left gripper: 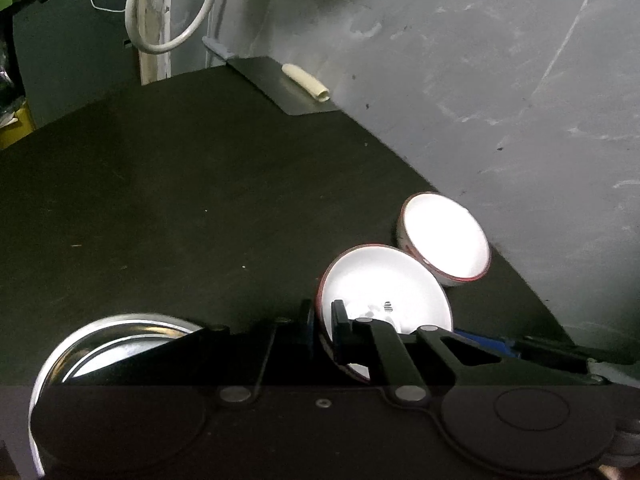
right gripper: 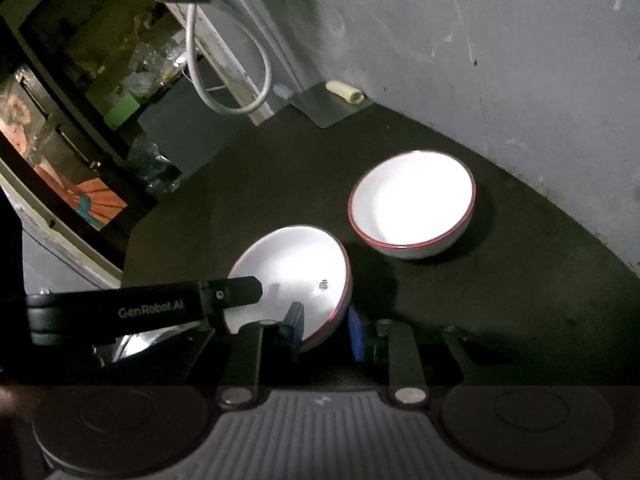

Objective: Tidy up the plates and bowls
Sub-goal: 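Carry the white bowl over the mixing bowl and lower it inside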

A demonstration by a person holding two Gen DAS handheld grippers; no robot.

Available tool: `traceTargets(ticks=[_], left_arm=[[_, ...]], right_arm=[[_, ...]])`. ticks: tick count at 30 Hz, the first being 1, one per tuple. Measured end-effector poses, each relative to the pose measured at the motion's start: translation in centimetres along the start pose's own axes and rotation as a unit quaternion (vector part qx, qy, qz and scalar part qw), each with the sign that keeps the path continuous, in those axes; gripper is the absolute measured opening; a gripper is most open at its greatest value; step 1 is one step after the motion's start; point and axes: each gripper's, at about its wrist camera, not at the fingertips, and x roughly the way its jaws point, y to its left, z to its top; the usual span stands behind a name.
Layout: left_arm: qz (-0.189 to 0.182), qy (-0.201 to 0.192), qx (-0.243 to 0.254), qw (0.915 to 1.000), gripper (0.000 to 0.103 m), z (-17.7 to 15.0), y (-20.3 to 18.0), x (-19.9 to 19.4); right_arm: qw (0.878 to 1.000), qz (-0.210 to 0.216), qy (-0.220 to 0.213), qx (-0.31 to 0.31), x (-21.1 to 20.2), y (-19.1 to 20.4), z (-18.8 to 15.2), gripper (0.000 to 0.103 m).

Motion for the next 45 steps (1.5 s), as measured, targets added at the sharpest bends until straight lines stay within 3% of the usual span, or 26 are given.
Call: traceTargets(ticks=[10, 20, 39, 45], left_arm=[[-0.019, -0.046, -0.009, 0.9987, 0.008, -2.3, -0.6, -7.2], [-0.014, -0.068, -0.017, 0.9974, 0.008, -7.4, -0.7, -13.8], [0.000, -0.018, -0.058, 0.9982, 0.008, -17.4, 0.0, -17.9], [0.010, -0.001, -0.070, 0.9975, 0.008, -19.2, -0.1, -17.8]], right_arm=[[0.999, 0.026, -0.036, -0.021, -6.0, 2.5, -1.3, 0.023], [0.997, 0.050, -0.041, -0.049, -10.7, 5.5, -5.2, 0.023], [0.993, 0.052, 0.035, -0.099, -14.8, 8.3, -14.7, 0.023], [0.991, 0.047, 0.063, -0.111, -14.9, 8.7, -16.0, 0.023]])
